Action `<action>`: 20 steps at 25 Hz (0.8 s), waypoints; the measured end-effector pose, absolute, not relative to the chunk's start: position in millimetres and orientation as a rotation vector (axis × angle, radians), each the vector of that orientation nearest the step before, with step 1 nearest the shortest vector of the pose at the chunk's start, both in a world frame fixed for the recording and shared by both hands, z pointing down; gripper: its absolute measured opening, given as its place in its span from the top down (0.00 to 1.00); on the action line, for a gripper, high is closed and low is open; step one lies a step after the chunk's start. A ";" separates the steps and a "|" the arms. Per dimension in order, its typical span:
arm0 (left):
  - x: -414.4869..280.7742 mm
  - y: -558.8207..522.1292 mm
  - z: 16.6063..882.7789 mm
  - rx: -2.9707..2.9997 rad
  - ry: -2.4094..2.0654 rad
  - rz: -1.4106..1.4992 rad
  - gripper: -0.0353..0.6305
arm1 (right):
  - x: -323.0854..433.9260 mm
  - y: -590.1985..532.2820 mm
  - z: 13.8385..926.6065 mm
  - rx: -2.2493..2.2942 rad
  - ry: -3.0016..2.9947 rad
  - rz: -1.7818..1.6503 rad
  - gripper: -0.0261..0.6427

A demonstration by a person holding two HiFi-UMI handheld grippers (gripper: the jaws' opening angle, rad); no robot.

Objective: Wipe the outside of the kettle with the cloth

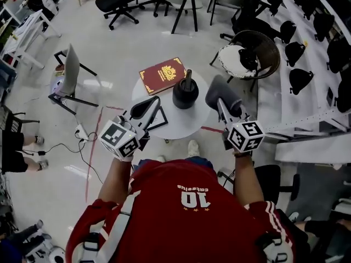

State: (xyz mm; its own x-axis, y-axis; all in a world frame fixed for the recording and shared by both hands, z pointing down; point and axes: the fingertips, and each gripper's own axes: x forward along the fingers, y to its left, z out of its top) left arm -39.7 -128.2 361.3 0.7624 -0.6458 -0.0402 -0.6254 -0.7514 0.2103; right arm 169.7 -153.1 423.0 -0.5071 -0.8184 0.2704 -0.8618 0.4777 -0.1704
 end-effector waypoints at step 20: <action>-38.9 -151.8 379.7 2.648 -1.364 -0.090 0.94 | 147.0 -282.1 560.8 1.056 -2.304 0.524 0.89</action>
